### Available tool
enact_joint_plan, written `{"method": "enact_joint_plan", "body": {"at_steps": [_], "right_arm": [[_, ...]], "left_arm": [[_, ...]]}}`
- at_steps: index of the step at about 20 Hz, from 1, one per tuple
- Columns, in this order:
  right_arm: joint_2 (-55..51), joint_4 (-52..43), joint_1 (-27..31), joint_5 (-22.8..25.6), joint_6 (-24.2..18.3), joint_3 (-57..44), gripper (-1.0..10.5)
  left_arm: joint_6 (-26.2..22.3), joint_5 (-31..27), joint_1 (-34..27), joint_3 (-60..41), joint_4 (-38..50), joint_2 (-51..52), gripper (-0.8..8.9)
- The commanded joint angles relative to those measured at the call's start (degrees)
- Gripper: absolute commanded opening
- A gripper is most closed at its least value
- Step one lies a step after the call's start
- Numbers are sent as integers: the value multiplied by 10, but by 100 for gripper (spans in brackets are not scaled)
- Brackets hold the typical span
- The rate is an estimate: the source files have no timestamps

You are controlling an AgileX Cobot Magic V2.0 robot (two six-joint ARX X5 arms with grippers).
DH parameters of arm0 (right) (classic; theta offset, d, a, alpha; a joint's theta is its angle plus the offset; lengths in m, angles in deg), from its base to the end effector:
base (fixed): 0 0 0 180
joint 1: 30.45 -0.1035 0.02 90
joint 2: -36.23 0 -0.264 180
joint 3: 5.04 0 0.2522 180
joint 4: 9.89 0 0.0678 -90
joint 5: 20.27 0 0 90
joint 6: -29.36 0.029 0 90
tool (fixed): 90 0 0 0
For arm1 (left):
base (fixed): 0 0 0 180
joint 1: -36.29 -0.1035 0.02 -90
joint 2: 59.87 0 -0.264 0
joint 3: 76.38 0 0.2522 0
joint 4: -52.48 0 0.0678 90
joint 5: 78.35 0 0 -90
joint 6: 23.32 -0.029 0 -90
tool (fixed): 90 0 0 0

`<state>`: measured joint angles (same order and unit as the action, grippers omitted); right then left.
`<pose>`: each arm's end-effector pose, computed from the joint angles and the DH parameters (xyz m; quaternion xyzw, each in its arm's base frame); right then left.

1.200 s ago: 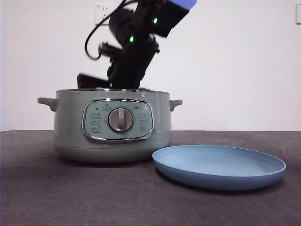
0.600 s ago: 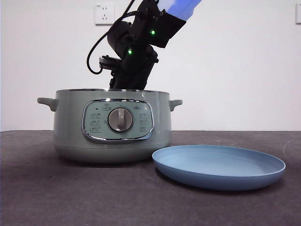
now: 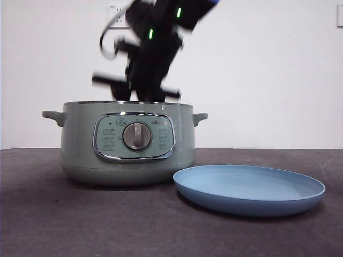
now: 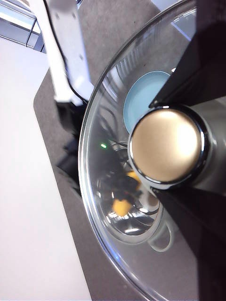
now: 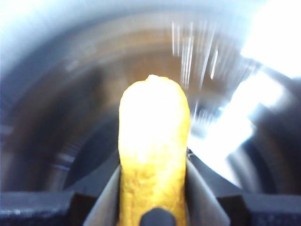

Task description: Take the corn out from the steamer,put the corn on the plate,close the lid

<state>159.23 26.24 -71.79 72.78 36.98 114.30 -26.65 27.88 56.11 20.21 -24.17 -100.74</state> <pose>0.3688 0.3224 0.2469 -0.0692 0.3349 0.2868 0.8949 0.0459 -0.0252 0.4505 0.0329 0.1726 -0.3094 0.9345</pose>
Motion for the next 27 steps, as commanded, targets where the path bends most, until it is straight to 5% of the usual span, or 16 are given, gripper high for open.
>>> {"method": "enact_joint_plan", "body": {"at_steps": [1, 5, 14, 19, 25, 27], "right_arm": [[-65, 10, -3, 2, -17, -2, -12], [-180, 125, 1, 35, -68, -2, -12], [-325, 296, 45, 33, -86, -47, -13], [-427, 184, 87, 25, -64, -284, -13], [-448, -2, 148, -76, -32, -517, -12], [-434, -57, 154, -76, -25, -557, -13]], "left_arm": [[3, 4, 1, 9, 37, 6, -9], [3, 5, 1, 9, 43, 5, -9], [3, 5, 1, 9, 45, 5, -9], [3, 5, 1, 9, 45, 5, -9], [3, 4, 1, 9, 41, 5, -9], [3, 4, 1, 9, 38, 5, -9]]}}
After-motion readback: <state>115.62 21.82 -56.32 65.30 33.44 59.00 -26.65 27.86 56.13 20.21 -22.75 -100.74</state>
